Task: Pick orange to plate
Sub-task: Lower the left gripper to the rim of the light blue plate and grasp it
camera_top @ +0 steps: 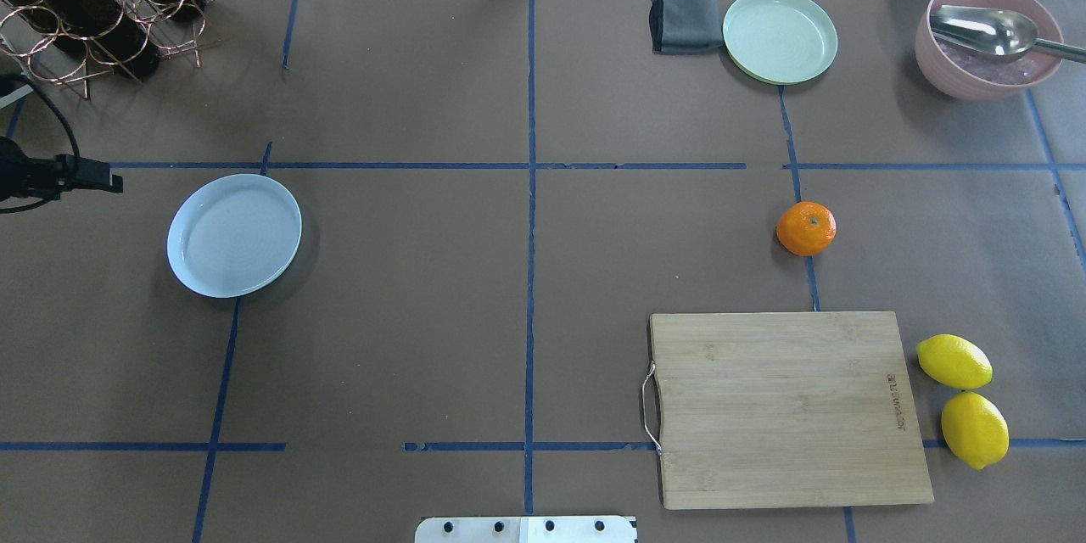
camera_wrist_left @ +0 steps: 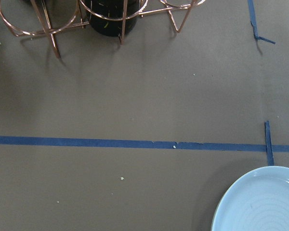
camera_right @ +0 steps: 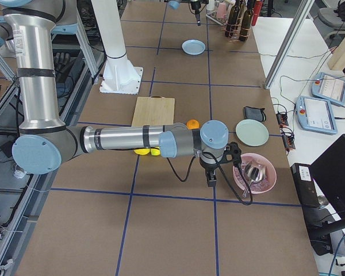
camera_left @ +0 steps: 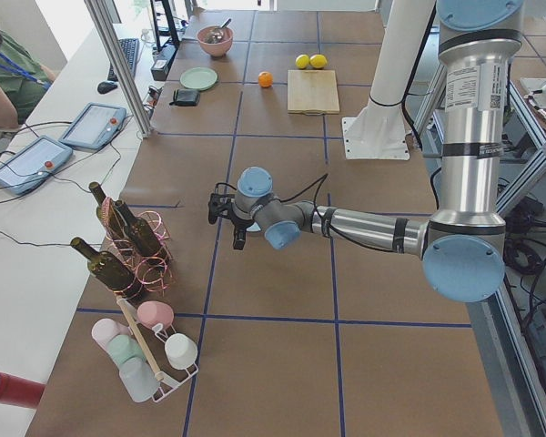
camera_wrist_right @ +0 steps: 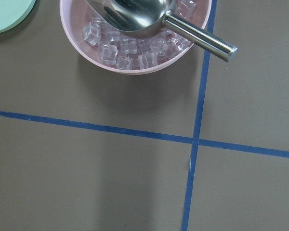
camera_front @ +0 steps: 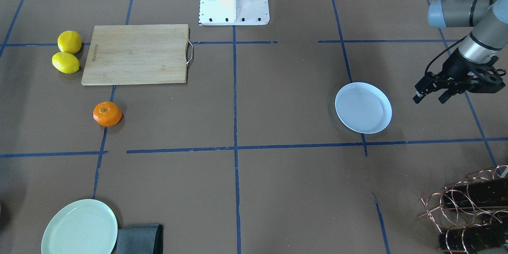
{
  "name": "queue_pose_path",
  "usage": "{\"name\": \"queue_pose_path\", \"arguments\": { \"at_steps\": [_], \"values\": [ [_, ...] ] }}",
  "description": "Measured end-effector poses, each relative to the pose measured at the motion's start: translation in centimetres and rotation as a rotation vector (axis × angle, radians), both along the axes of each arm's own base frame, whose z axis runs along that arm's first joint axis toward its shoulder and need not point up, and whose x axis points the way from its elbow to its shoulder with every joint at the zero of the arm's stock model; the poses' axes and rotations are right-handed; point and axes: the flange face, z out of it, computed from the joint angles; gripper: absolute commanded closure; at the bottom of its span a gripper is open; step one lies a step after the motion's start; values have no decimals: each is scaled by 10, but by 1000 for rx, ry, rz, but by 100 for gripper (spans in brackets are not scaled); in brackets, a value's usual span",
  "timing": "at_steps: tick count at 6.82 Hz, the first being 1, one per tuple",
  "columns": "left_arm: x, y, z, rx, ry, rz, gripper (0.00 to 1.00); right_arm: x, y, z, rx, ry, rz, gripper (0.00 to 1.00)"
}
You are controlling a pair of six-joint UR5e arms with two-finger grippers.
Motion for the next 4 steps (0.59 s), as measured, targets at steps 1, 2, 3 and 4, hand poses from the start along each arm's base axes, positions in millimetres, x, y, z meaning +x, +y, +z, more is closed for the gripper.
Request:
{"name": "queue_pose_path", "arguments": {
  "at_steps": [1, 2, 3, 4],
  "values": [
    [31, 8, -3, -19, -6, -11, 8, 0, -2, -2, 2, -2, 0, 0],
    [57, 13, -8, -28, -6, -20, 11, -1, -4, -4, 5, -3, -1, 0],
    [74, 15, -12, -28, -7, -24, 16, -1, -4, -5, 7, -3, -2, 0],
    [82, 16, -13, -28, -9, -22, 21, -1, -4, -5, 6, -3, -2, 0]
  ]
}}
